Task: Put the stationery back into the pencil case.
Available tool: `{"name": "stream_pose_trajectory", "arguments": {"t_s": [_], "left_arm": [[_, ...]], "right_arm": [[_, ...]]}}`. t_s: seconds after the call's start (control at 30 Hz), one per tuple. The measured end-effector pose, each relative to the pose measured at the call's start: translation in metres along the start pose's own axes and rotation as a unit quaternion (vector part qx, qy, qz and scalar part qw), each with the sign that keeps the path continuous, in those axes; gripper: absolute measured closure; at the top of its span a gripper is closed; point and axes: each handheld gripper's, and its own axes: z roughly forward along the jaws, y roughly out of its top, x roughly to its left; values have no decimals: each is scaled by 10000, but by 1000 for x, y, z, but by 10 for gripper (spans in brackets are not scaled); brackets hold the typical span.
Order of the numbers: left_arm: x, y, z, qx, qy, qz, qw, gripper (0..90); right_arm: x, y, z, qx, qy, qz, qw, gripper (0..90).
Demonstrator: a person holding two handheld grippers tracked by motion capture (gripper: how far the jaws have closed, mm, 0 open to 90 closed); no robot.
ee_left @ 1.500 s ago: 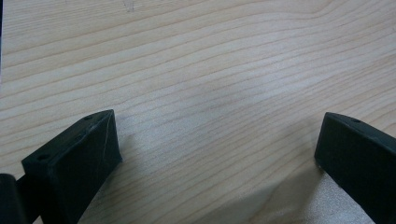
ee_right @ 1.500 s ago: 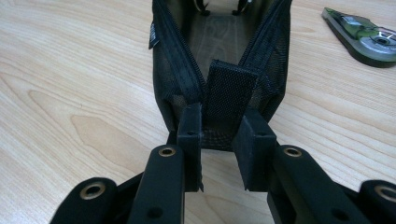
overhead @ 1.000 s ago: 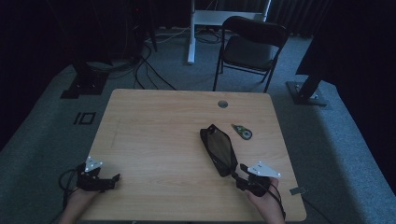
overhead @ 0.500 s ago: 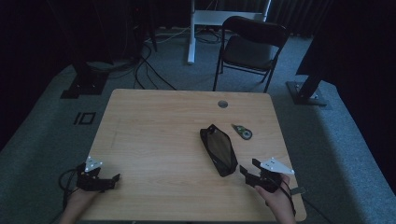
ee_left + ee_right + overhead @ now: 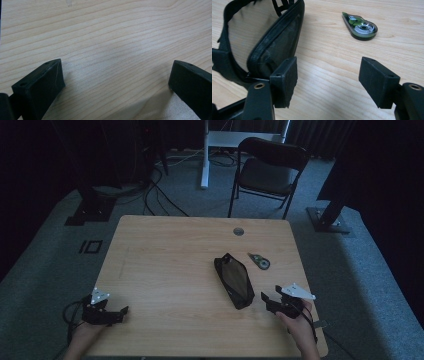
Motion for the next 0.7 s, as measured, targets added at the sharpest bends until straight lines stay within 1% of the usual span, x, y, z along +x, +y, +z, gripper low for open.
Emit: {"name": "stream_pose_trajectory", "arguments": {"t_s": [0.07,0.2,0.33,0.7], "left_arm": [[0,0,0,-1,2,-2,10000,0],[0,0,0,-1,2,-1,10000,0],[0,0,0,0,1,-1,10000,0],[0,0,0,0,1,-11,10000,0]], "right_arm": [[-4,3,6,15,-34,-74,10000,300],[-8,6,12,1,-34,-159,9999,300],[-12,10,22,78,-65,-284,9995,299],[-28,23,39,178,-184,-293,9992,298]]}}
